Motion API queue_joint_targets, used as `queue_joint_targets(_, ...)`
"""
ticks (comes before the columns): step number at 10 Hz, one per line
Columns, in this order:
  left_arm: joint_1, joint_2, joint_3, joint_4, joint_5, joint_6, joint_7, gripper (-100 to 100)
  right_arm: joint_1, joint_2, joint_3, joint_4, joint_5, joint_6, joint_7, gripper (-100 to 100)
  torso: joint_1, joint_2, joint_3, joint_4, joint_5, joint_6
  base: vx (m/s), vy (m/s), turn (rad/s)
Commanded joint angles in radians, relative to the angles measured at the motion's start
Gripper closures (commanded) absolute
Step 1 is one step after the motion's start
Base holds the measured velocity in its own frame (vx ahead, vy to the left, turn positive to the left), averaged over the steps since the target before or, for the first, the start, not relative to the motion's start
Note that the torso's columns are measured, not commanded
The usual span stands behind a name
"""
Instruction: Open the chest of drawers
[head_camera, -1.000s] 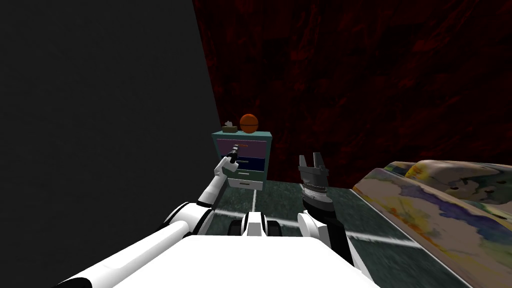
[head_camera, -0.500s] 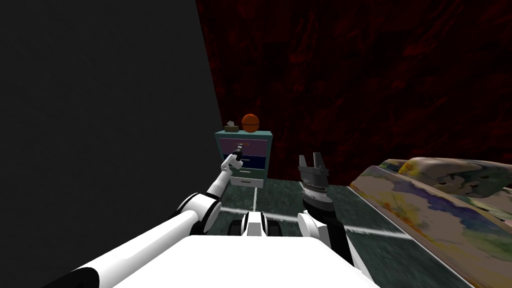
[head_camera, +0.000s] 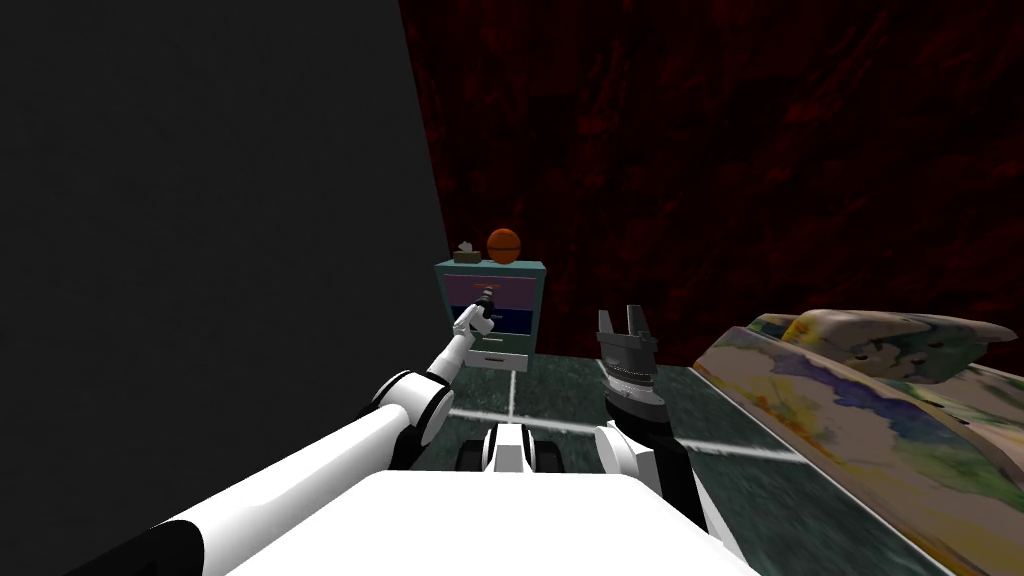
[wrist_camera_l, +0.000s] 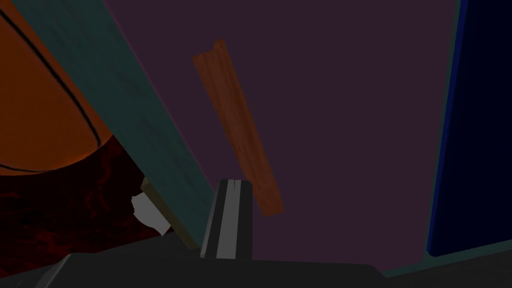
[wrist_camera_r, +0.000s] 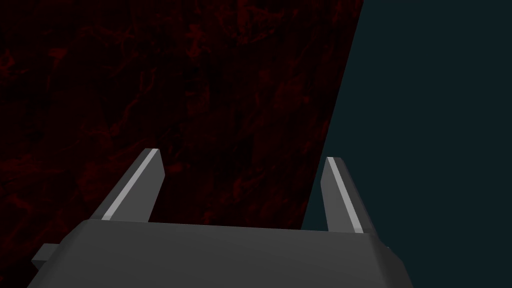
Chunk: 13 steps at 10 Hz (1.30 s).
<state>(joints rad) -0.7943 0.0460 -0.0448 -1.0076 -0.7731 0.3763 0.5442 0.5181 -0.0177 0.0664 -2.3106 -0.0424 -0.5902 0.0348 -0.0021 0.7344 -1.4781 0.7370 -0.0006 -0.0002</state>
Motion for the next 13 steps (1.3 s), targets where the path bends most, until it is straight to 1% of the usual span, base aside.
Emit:
queue_joint_targets(1,-0.058,-0.058,0.003,0.033,-0.042,-0.016,0.049,100,0.0,0.0,0.0,0.0,0.0,0.0,0.0,0,0.004,0.005,0.003,0.001,0.001,0.001,-0.174,0.094,-0.054)
queue_joint_targets(2,-0.088,-0.058,0.003,0.06,-0.072,-0.016,0.05,100,0.0,0.0,0.0,0.0,0.0,0.0,0.0,0,0.003,0.007,0.004,0.002,0.001,0.0,-0.082,0.029,-0.001)
queue_joint_targets(3,-0.118,-0.058,0.003,0.088,-0.087,-0.016,0.05,100,0.0,0.0,0.0,0.0,0.0,0.0,0.0,0,0.0,0.002,0.001,0.001,0.0,0.0,-0.012,0.002,0.016)
queue_joint_targets(5,-0.118,-0.058,0.003,0.151,-0.091,-0.016,0.05,100,0.0,0.0,0.0,0.0,0.0,0.0,0.0,0,0.0,-0.002,-0.002,-0.001,0.0,0.0,0.017,-0.011,0.0)
queue_joint_targets(6,-0.118,-0.058,0.003,0.158,-0.091,-0.016,0.05,100,0.0,0.0,0.0,0.0,0.0,0.0,0.0,0,0.001,0.0,0.0,0.0,0.0,0.0,0.014,-0.008,0.002)
queue_joint_targets(7,-0.118,-0.055,-0.004,0.139,-0.07,-0.006,0.032,100,0.0,0.0,0.0,0.0,0.0,0.0,0.0,0,0.002,0.003,0.002,0.001,0.001,0.0,0.008,-0.003,-0.001)
queue_joint_targets(8,-0.119,-0.02,-0.003,0.144,-0.073,-0.007,0.035,-100,0.0,0.0,0.0,0.0,0.0,0.0,0.0,0,0.003,0.005,0.003,0.002,0.001,0.0,0.009,-0.002,-0.006)
queue_joint_targets(11,-0.119,0.048,-0.003,0.148,-0.069,-0.006,0.033,-100,0.0,0.0,0.0,0.0,0.0,0.0,0.0,0,0.002,0.004,0.002,0.001,0.001,0.0,0.012,0.005,-0.002)
queue_joint_targets(13,-0.119,0.08,-0.002,0.151,-0.067,-0.005,0.031,-100,0.0,0.0,0.0,0.0,0.0,0.0,0.0,0,0.002,0.003,0.002,0.001,0.0,0.0,0.019,0.006,-0.005)
